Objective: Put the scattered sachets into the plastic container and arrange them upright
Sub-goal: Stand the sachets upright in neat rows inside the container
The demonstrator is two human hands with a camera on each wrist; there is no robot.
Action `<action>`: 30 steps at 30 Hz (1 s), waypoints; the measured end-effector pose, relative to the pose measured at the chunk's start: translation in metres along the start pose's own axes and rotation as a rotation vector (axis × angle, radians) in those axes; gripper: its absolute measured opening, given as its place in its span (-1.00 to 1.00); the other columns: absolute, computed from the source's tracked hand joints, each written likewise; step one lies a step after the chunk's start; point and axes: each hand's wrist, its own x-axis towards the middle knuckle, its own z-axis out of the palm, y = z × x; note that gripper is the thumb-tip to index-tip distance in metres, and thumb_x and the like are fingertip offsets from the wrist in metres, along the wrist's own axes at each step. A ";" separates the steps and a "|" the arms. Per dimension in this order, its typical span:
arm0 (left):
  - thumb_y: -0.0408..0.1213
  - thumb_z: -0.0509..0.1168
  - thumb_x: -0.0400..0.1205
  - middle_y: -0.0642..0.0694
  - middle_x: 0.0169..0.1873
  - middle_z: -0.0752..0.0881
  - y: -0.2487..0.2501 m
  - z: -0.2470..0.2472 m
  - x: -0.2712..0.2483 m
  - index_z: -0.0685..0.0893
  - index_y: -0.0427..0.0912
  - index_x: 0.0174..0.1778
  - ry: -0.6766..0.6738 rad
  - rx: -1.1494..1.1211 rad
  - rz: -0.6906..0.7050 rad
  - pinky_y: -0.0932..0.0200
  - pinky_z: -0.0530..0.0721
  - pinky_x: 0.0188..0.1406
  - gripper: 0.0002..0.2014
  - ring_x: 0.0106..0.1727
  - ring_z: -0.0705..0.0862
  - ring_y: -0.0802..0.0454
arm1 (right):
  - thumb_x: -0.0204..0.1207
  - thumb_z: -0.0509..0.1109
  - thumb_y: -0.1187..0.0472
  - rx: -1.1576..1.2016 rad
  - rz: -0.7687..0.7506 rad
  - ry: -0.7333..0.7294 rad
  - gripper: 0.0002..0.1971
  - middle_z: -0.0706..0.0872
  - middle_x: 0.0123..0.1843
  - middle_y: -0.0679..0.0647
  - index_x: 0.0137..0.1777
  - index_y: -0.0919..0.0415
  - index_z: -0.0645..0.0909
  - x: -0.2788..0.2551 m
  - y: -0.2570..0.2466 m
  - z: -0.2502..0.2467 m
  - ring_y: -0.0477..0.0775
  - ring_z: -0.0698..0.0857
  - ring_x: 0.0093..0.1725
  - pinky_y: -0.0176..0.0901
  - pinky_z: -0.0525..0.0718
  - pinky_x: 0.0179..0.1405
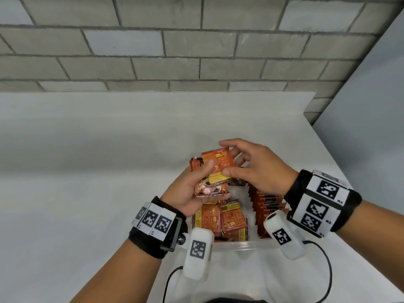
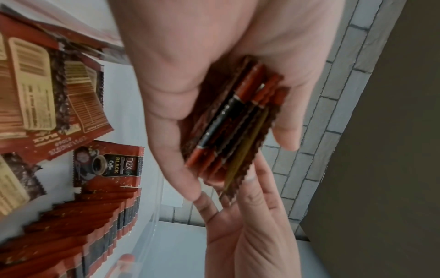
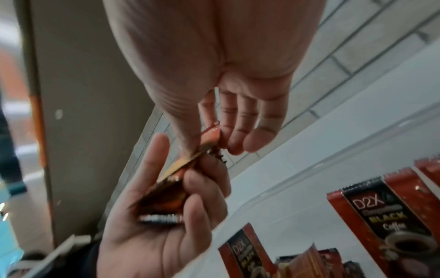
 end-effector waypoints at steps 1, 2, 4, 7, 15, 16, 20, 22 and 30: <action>0.03 0.61 0.27 -0.19 -0.03 0.79 0.000 0.000 -0.001 0.81 -0.10 0.05 0.020 -0.014 -0.003 -0.11 0.77 -0.08 -0.52 -0.08 0.79 -0.10 | 0.44 0.53 0.19 0.050 0.011 0.051 -0.56 0.62 -0.03 -0.10 0.29 -0.06 0.52 -0.001 0.001 -0.001 -0.07 0.66 -0.13 -0.37 0.60 -0.14; 0.03 0.52 0.37 -0.20 -0.05 0.79 0.000 0.000 -0.002 0.80 -0.10 0.04 0.041 -0.040 -0.001 -0.12 0.76 -0.08 -0.60 -0.10 0.79 -0.10 | 0.43 0.54 0.23 0.093 -0.002 0.119 -0.66 0.65 -0.06 -0.08 0.14 -0.03 0.55 -0.001 0.002 -0.002 -0.06 0.67 -0.14 -0.34 0.60 -0.15; 0.00 0.33 0.49 -0.22 -0.15 0.76 0.000 0.001 -0.003 0.74 -0.14 0.04 0.119 -0.106 0.003 -0.15 0.75 -0.07 -0.67 -0.18 0.76 -0.14 | 0.42 0.53 0.28 0.123 -0.081 0.248 -0.78 0.69 -0.10 -0.04 -0.12 0.03 0.54 -0.005 0.003 -0.004 -0.07 0.68 -0.11 -0.37 0.58 -0.13; 0.00 0.44 0.47 -0.28 -0.09 0.75 -0.001 0.004 -0.003 0.67 -0.16 0.10 0.142 -0.154 0.031 -0.17 0.76 -0.07 -0.61 -0.11 0.76 -0.23 | 0.36 0.57 0.30 -0.011 -0.199 0.190 -0.74 0.64 0.04 -0.11 -0.28 -0.05 0.58 -0.013 0.004 0.001 -0.15 0.59 0.10 -0.55 0.45 0.06; -0.50 0.35 0.44 -0.24 0.00 0.77 -0.002 0.007 -0.002 0.64 -0.13 0.12 0.184 -0.193 0.193 -0.04 0.79 -0.24 -0.65 -0.05 0.79 -0.17 | 0.26 0.61 -0.03 -0.022 -0.063 -0.027 -0.49 0.51 0.30 -0.27 0.18 -0.32 0.51 -0.026 0.003 -0.002 -0.27 0.47 0.30 -0.35 0.42 0.29; -0.47 0.33 0.44 -0.24 0.00 0.77 -0.002 0.007 -0.002 0.64 -0.12 0.12 0.199 -0.200 0.214 -0.03 0.79 -0.25 -0.66 -0.05 0.80 -0.17 | 0.25 0.58 -0.09 0.060 0.025 -0.020 -0.48 0.57 0.25 -0.26 0.20 -0.28 0.47 -0.027 0.002 -0.001 -0.25 0.56 0.25 -0.26 0.51 0.24; -0.49 0.33 0.45 -0.22 -0.05 0.76 -0.002 0.011 -0.001 0.61 -0.11 0.11 0.198 -0.159 0.289 -0.03 0.76 -0.16 -0.66 -0.04 0.76 -0.18 | 0.47 0.45 0.12 0.442 0.281 -0.032 -0.78 0.82 -0.08 0.07 0.07 0.09 0.56 -0.027 0.001 0.010 0.02 0.80 -0.09 -0.11 0.71 -0.09; -0.50 0.39 0.44 -0.23 -0.04 0.77 -0.002 0.011 -0.001 0.62 -0.12 0.11 0.175 -0.151 0.300 -0.03 0.75 -0.13 -0.65 -0.01 0.74 -0.19 | 0.50 0.42 0.31 0.637 0.304 -0.023 -0.86 0.82 -0.18 0.17 0.03 0.22 0.58 -0.025 -0.002 0.010 0.03 0.79 -0.24 -0.18 0.73 -0.23; -0.62 0.31 0.38 -0.29 0.04 0.75 -0.002 0.010 0.000 0.61 -0.13 0.10 0.093 -0.137 0.315 -0.07 0.76 -0.10 -0.57 0.04 0.73 -0.22 | 0.45 0.46 0.41 0.663 0.356 0.185 -0.91 0.75 -0.35 0.15 -0.09 0.28 0.63 -0.010 -0.003 -0.006 -0.04 0.71 -0.46 -0.31 0.68 -0.46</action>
